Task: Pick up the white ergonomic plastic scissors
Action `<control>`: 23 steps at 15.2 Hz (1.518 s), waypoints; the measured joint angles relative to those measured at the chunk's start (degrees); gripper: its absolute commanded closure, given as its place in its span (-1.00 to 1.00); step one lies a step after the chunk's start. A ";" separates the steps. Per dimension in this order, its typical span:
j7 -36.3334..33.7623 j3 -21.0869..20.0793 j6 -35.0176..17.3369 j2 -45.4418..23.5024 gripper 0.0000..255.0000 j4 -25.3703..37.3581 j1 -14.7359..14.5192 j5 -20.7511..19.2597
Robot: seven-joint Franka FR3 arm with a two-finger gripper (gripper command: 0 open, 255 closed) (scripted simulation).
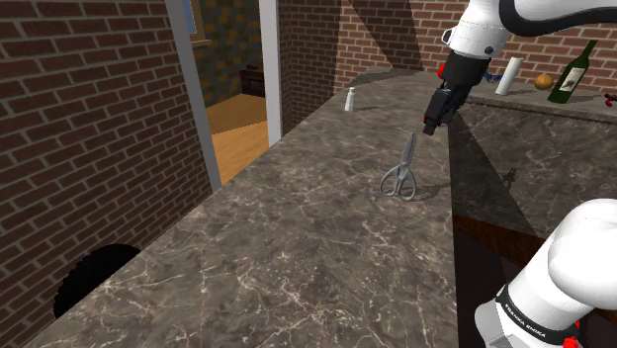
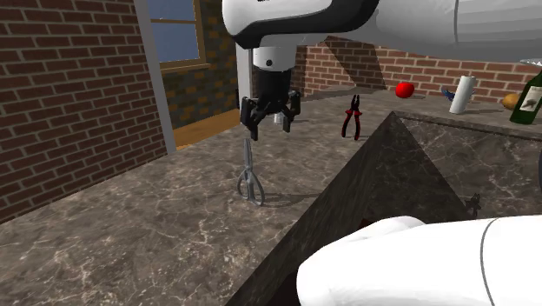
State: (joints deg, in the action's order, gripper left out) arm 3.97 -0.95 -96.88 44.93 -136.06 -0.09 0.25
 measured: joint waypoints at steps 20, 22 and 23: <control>18.67 7.99 -36.24 15.66 1.00 -33.83 -9.35 5.37; 18.68 8.00 -36.30 15.74 1.00 -33.91 -9.34 5.36; 18.69 8.00 -36.31 15.75 1.00 -33.92 -9.33 5.36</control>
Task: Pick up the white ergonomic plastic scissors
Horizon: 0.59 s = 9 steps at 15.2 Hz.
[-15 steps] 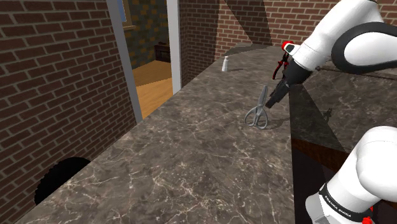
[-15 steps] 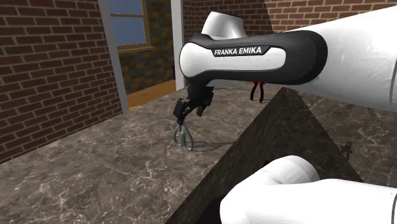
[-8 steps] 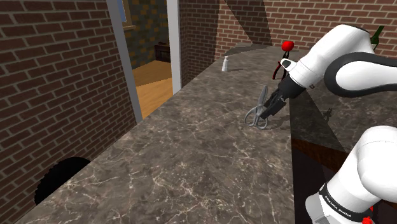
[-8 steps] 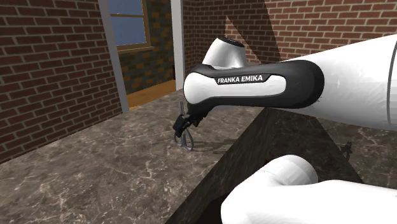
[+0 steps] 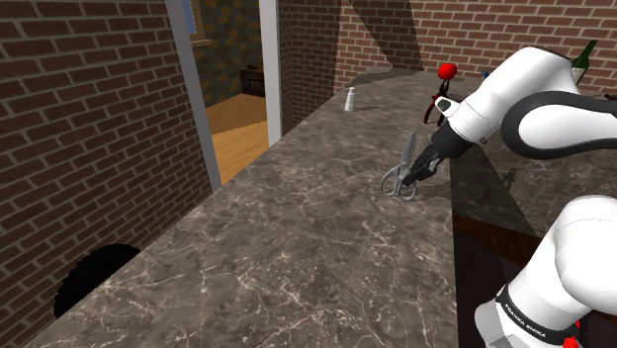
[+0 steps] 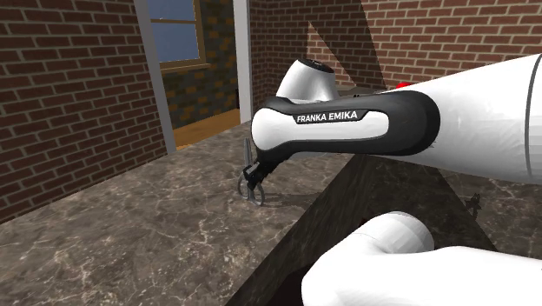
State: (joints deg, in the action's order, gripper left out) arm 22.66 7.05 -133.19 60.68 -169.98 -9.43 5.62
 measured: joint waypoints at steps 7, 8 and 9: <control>-0.19 -0.11 0.85 -0.12 1.00 0.95 -0.05 0.00; -0.34 -0.22 1.33 -0.29 1.00 1.61 -0.12 0.03; -0.39 -0.22 2.23 0.02 1.00 2.19 -0.03 -0.04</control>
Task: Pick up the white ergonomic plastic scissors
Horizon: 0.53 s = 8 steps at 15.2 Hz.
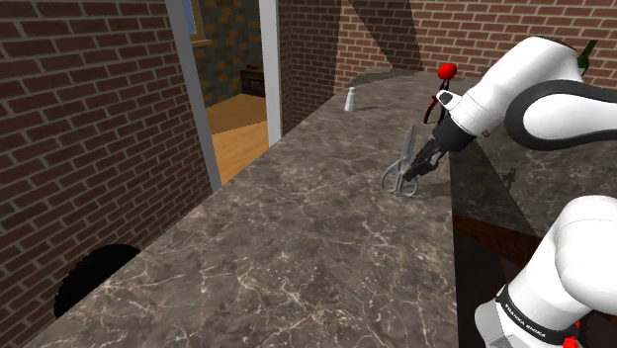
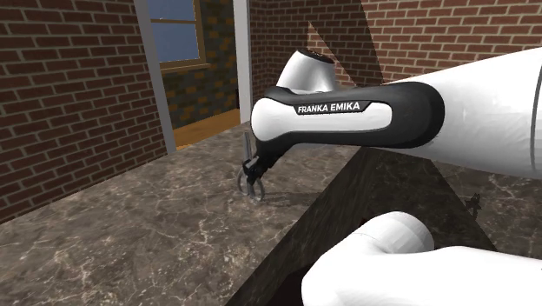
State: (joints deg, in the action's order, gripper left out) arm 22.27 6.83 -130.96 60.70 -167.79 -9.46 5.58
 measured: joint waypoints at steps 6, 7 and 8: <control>-0.94 -0.57 5.03 0.80 1.00 4.28 -0.02 -0.05; -0.93 -0.49 5.69 0.58 1.00 5.15 0.01 -0.12; -1.04 -0.53 6.46 0.41 1.00 6.10 -0.01 -0.13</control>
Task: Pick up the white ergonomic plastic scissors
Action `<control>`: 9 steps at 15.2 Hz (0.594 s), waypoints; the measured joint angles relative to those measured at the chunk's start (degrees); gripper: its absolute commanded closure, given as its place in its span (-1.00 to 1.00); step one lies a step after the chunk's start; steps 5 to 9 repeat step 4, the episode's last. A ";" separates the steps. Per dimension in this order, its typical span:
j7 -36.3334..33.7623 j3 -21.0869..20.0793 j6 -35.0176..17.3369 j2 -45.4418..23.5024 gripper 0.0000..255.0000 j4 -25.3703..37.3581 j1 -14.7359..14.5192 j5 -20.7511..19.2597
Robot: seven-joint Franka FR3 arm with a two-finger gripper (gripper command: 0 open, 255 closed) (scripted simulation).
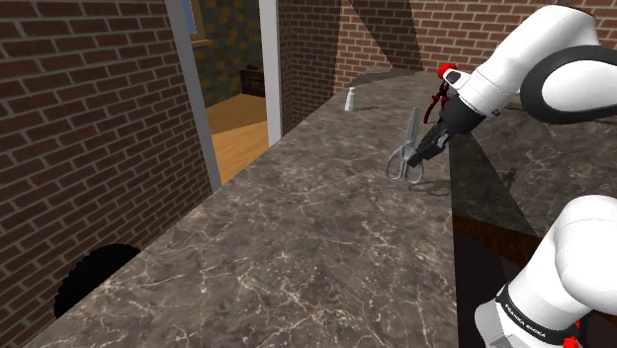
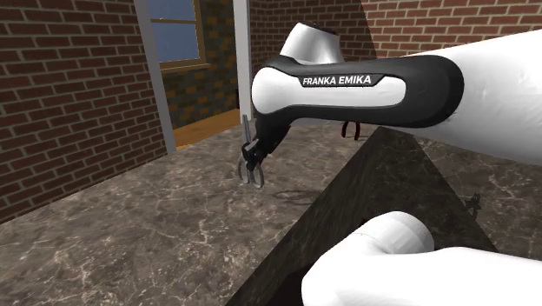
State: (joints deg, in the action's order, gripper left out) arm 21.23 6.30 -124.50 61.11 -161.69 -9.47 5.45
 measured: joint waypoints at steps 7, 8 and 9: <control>-0.52 -0.31 2.51 -0.17 1.00 2.71 -0.12 0.03; -0.52 -0.31 2.51 -0.17 1.00 2.71 -0.12 0.03; -0.52 -0.31 2.51 -0.17 1.00 2.71 -0.12 0.03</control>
